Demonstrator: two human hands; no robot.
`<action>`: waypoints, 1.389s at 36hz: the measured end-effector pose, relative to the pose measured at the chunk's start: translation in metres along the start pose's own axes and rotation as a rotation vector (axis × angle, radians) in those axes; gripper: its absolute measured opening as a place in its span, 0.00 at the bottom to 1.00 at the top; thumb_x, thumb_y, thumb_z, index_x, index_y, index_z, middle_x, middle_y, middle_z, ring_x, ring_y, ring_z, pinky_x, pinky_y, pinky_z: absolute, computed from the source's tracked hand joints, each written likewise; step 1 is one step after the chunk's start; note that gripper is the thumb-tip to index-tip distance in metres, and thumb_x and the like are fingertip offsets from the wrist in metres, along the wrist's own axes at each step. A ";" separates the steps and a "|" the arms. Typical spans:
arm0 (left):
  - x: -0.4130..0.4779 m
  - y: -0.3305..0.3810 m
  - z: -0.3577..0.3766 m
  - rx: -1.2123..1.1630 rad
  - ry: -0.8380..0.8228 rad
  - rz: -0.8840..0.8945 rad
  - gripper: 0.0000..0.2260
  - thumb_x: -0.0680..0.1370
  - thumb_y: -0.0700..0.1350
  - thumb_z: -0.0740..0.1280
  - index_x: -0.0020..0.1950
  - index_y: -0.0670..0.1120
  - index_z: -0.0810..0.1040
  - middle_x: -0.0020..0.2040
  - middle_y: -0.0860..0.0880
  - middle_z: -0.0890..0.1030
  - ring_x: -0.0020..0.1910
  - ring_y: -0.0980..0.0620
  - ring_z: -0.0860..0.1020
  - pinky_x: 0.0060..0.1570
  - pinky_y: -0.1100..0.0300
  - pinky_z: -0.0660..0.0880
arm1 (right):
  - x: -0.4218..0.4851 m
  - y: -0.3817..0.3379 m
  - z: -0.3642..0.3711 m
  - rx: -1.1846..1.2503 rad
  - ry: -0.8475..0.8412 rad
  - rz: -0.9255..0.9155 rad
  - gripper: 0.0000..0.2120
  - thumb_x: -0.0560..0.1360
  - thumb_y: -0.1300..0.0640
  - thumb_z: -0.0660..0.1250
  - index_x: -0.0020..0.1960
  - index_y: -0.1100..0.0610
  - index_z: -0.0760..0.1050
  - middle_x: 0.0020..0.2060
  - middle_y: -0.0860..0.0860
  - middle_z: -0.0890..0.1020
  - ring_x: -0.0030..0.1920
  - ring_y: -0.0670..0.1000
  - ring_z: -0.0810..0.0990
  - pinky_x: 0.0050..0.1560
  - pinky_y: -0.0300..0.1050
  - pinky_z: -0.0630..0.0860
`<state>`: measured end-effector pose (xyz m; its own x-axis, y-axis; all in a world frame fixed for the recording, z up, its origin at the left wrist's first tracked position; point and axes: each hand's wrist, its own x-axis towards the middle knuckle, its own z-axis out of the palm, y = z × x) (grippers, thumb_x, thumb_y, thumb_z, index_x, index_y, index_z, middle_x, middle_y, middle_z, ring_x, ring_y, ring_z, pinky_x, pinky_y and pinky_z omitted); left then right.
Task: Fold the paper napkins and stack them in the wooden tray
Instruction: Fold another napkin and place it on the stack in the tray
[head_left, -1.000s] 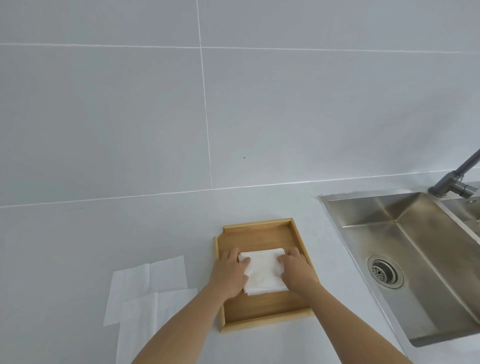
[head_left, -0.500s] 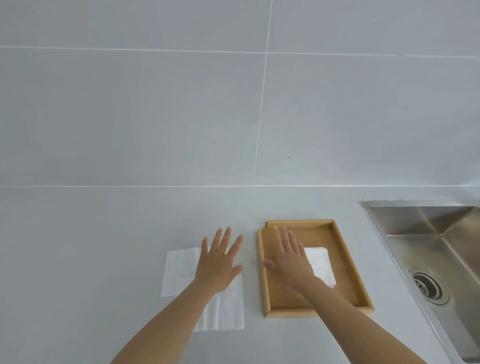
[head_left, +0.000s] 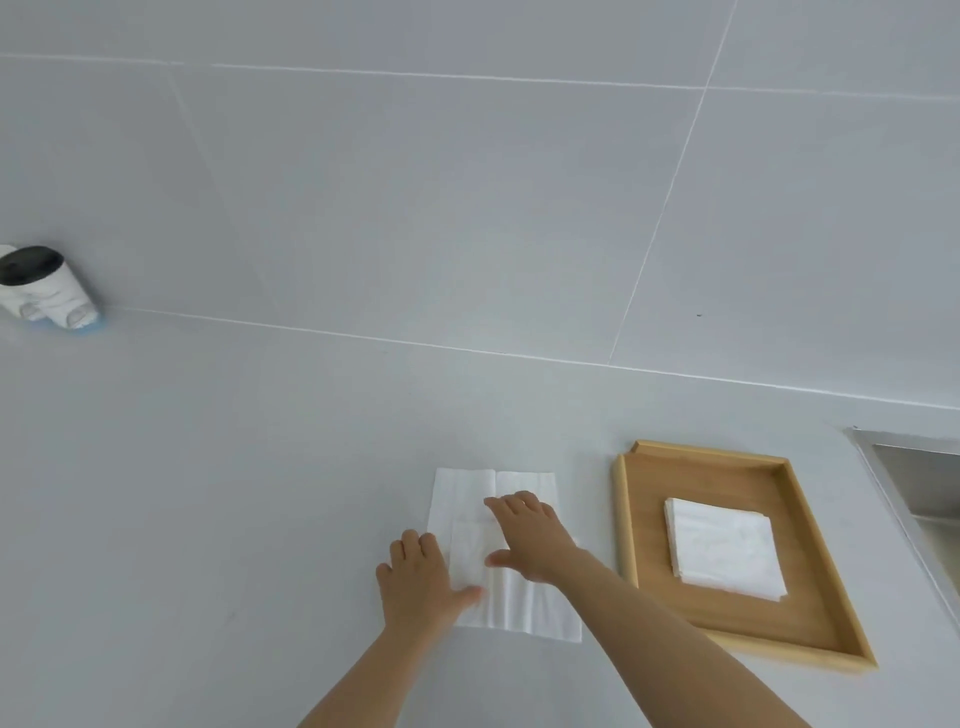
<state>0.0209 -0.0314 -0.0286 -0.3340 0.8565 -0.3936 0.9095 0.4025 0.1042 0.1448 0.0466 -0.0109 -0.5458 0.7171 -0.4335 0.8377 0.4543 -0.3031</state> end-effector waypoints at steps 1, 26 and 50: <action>-0.001 -0.001 0.001 -0.019 -0.017 -0.026 0.34 0.68 0.66 0.65 0.63 0.44 0.65 0.63 0.48 0.67 0.63 0.48 0.67 0.56 0.58 0.67 | 0.003 -0.001 0.001 -0.001 -0.008 0.009 0.32 0.76 0.49 0.64 0.74 0.57 0.54 0.71 0.54 0.64 0.73 0.57 0.56 0.72 0.50 0.57; 0.032 0.005 -0.036 -0.290 -0.011 0.202 0.12 0.74 0.34 0.57 0.37 0.49 0.71 0.38 0.51 0.76 0.47 0.45 0.76 0.47 0.58 0.65 | 0.017 0.007 -0.017 0.539 0.087 0.079 0.24 0.72 0.63 0.68 0.65 0.57 0.66 0.51 0.53 0.75 0.49 0.51 0.74 0.51 0.41 0.71; 0.029 -0.014 -0.043 0.006 -0.434 0.401 0.18 0.69 0.49 0.73 0.56 0.45 0.78 0.48 0.54 0.73 0.48 0.54 0.70 0.52 0.61 0.60 | -0.016 0.009 -0.004 0.178 -0.272 0.034 0.19 0.74 0.44 0.64 0.56 0.58 0.77 0.57 0.54 0.80 0.56 0.54 0.78 0.58 0.47 0.74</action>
<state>-0.0128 0.0018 -0.0020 0.1668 0.7299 -0.6628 0.9457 0.0718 0.3171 0.1609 0.0413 -0.0033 -0.5228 0.5517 -0.6499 0.8521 0.3154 -0.4177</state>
